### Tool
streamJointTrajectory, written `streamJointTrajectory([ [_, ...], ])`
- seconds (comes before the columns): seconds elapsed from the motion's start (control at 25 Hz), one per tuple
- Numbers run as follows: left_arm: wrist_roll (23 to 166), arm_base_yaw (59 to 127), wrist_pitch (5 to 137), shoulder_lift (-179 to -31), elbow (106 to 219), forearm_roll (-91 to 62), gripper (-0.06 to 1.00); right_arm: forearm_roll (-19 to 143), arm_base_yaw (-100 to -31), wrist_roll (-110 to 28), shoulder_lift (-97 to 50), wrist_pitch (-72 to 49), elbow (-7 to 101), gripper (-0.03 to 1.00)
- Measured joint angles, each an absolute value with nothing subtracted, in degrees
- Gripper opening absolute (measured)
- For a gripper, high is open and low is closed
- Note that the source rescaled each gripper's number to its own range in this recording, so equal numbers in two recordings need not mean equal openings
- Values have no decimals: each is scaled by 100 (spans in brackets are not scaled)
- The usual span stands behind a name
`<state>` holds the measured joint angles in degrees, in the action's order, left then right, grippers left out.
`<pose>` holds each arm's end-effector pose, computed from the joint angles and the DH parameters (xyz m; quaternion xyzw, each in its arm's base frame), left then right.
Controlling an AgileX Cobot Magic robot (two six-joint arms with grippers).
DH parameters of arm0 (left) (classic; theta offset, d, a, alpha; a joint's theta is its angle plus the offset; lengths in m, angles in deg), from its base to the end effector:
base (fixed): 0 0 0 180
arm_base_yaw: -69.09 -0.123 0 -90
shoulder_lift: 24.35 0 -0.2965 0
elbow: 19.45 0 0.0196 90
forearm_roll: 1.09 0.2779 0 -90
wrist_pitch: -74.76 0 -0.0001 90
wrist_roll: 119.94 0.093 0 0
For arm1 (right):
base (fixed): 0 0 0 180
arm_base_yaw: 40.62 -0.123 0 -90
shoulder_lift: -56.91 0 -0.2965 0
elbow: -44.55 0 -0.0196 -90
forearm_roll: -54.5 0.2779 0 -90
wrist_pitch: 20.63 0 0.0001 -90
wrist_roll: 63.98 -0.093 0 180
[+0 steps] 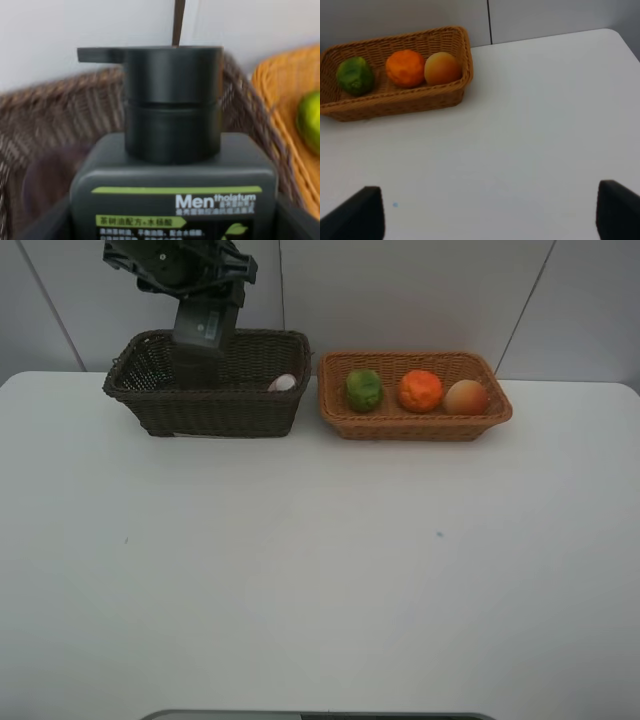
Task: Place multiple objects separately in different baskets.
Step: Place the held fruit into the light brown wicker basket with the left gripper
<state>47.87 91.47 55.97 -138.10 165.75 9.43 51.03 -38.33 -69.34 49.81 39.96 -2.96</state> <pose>0.4304 -0.1713 0.2686 0.1437 0.8832 -0.0692 0.4410 0.0048 -0.0051 0.2970 0.0579 0.8420 -0.0159 0.5362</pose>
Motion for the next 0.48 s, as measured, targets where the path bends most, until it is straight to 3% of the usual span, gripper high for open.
streamJointTrajectory([
  [0.48, 5049, 8977, 7055, -14810, 16575, 979, 79, 5103, -3833, -6934, 4981, 3996, -296, 90],
])
